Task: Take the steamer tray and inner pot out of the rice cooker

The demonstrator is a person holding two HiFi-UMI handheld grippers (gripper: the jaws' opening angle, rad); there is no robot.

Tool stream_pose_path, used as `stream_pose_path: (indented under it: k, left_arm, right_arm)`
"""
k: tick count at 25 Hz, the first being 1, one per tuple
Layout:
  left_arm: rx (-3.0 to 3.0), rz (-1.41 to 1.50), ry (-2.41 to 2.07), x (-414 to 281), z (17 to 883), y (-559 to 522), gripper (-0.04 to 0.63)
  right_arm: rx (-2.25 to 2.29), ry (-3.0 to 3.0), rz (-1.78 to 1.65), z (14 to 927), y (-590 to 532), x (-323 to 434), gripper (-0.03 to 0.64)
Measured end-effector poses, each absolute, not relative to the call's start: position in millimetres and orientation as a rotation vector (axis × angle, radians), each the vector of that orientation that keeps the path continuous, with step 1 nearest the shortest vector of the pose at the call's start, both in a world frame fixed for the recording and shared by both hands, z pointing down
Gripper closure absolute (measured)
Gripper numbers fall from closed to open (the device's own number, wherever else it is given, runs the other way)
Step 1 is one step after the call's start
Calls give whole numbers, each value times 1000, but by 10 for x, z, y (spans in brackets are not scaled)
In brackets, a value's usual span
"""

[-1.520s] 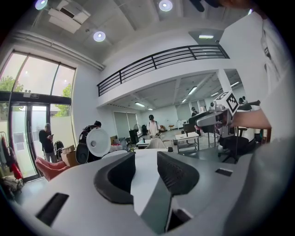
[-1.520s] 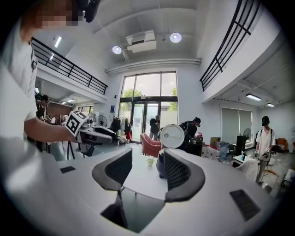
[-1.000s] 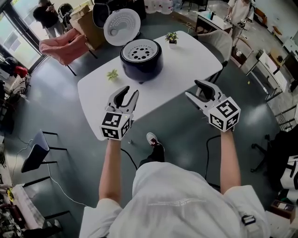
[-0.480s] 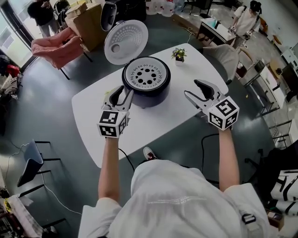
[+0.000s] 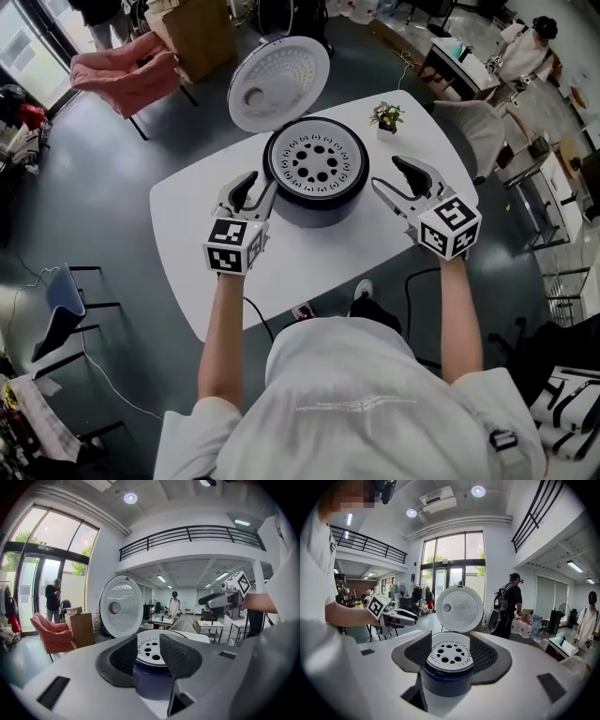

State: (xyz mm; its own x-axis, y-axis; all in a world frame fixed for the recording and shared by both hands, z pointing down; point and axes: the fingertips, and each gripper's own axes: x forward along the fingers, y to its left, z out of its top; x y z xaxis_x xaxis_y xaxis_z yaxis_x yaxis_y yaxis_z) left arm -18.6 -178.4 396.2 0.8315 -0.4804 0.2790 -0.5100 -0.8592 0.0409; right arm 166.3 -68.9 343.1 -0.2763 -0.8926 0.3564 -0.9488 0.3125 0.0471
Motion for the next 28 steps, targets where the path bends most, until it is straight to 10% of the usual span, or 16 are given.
stream_pose_path:
  k: [28]
  left_arm:
    - [2561,870,-1181,298,4599,-2430,431]
  right_arm:
    - [1122,-2588,463,4342,-2111,2155,376]
